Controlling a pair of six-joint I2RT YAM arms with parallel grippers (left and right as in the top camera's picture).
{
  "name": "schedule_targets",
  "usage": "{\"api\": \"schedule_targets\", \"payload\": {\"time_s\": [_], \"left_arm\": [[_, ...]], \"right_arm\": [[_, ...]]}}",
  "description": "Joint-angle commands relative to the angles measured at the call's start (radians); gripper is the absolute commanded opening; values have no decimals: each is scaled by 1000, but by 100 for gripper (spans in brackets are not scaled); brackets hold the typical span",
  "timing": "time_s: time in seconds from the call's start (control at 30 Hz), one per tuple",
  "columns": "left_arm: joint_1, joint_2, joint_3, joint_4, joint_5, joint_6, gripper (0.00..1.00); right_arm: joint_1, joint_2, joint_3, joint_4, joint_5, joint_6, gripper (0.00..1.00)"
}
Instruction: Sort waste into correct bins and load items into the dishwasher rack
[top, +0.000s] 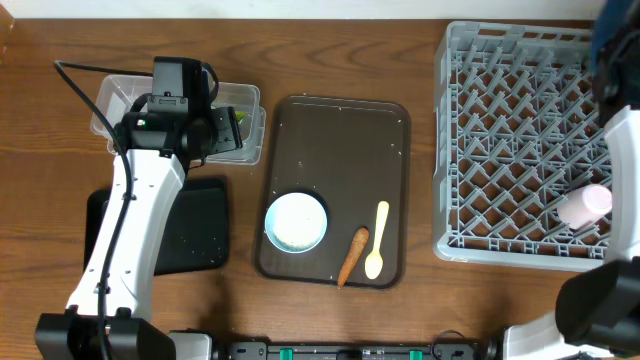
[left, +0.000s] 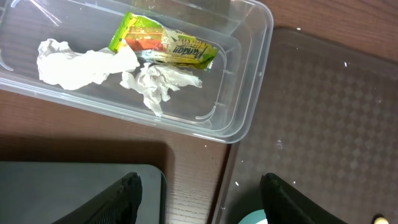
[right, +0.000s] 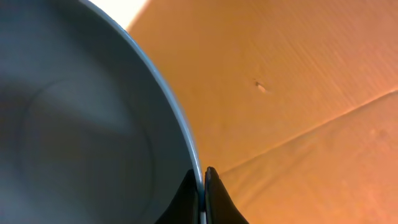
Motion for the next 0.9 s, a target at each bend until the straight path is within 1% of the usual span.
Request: {"api": "schedule_targets", "payload": {"time_s": [0.0, 0.23, 0.53, 0.77, 0.87], "left_arm": [[3, 3, 9, 1, -9, -10, 64], [3, 3, 9, 2, -9, -10, 64], [3, 3, 9, 2, -9, -11, 64], [3, 3, 9, 2, -8, -11, 64], [3, 3, 9, 5, -8, -12, 64]], "right_arm": [[-55, 39, 9, 34, 32, -89, 1], [-126, 141, 9, 106, 69, -167, 1], [-137, 249, 9, 129, 70, -168, 1], [-119, 296, 8, 118, 70, -162, 1], [-104, 296, 8, 109, 70, -106, 1]]}}
